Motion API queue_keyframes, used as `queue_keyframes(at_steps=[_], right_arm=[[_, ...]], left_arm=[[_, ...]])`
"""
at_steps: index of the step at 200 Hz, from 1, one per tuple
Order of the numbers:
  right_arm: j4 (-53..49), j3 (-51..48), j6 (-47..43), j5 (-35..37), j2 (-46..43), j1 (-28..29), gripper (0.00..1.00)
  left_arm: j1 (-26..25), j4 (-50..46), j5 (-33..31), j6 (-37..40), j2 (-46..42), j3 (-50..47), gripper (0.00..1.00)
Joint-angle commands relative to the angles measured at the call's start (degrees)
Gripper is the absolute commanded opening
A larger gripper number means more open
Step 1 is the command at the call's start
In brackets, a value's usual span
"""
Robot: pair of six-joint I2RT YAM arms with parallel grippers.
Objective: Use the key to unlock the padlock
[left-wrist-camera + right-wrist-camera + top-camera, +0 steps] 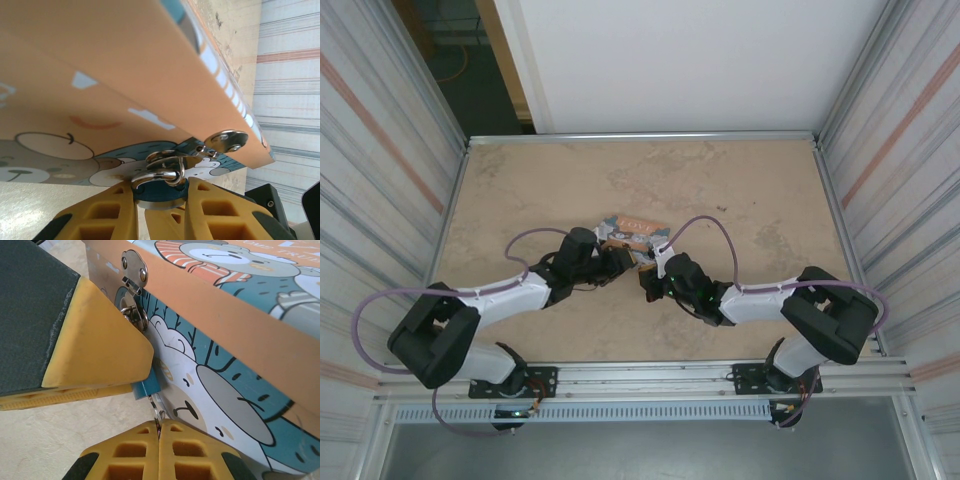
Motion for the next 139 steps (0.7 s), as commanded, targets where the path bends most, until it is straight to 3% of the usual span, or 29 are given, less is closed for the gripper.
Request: queue_keyframes(at_steps=[1,75,139], right_arm=[[7.4,3.7,-0.3,-2.5,0.5,-0.7,0.0],[3.0,1.0,6.0,-4.1,4.4,-2.6,0.0],[-5.1,3.0,9.1,-7.6,5.9,-6.2,0.0]], left_arm=[[-1.1,2.8,6.4,0.6,1.6,0.2,0.03],[-0.7,8.8,7.9,-0.7,8.5,-0.2,0.04],[-0.4,12.3,7.8,-1.5,12.4,-0.3,0.25]])
